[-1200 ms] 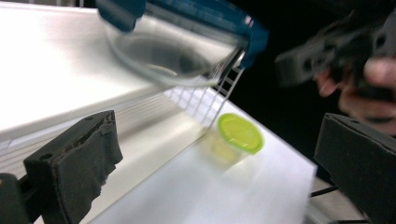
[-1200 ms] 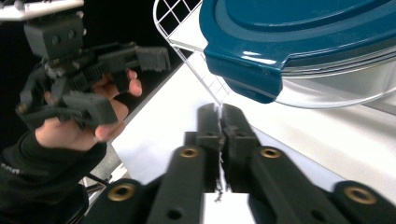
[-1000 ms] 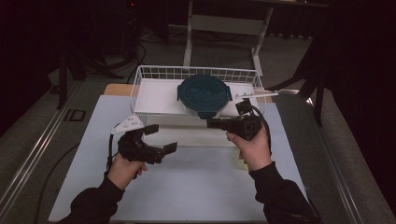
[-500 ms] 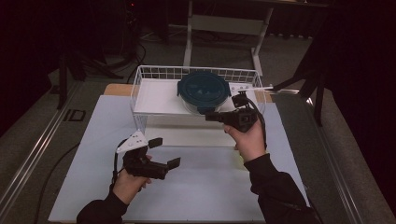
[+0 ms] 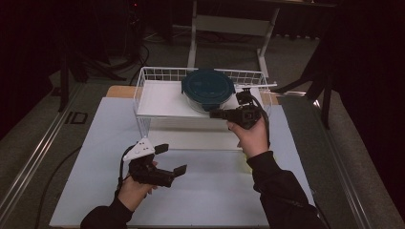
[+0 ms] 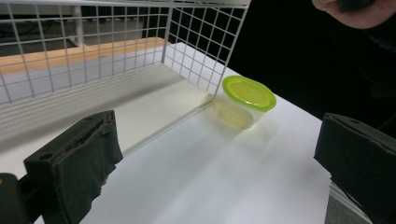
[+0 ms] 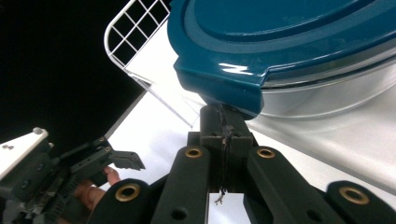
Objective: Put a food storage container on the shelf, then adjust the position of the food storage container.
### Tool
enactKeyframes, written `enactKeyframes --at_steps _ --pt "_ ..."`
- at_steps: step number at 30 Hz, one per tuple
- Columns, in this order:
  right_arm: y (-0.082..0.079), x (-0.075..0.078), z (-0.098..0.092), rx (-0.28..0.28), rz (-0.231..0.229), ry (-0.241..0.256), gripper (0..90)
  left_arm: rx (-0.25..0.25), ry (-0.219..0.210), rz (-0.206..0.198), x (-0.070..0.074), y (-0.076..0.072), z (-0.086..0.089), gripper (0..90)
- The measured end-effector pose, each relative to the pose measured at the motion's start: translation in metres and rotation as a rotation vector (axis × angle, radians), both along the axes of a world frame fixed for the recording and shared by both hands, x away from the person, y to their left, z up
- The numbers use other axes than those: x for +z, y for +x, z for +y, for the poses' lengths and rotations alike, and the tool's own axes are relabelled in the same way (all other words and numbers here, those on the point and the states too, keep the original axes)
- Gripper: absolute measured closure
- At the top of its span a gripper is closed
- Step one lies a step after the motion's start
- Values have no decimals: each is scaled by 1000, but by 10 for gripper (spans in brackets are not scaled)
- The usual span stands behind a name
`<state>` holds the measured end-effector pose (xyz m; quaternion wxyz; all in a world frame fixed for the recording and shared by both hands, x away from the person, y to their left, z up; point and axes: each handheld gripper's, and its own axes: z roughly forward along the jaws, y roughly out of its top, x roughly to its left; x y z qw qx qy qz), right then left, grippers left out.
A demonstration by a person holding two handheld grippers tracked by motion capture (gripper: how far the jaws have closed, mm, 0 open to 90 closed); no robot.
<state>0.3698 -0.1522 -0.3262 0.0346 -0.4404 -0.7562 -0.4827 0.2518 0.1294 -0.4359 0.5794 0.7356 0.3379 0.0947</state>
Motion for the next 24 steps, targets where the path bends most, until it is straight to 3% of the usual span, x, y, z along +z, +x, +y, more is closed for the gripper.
enactKeyframes --at_steps 2,6,9,15,19,24 --pt "-4 -2 -1 18 2 16 849 -6 -11 -15 -1 -1 1 0" --pt "-15 -7 -3 41 -23 -2 792 -26 -19 -63 -4 -5 5 0" --pt "-24 -10 -8 49 -49 6 698 -28 -2 -83 -5 -9 10 0" --pt "-44 -16 -24 74 -151 -8 417 -16 37 -99 -10 -16 18 0" --pt "-55 -28 -44 65 -207 39 215 -17 33 -102 -15 -21 23 0" --pt "-66 -42 -71 23 -277 43 193 -23 29 -120 -23 -28 26 0"
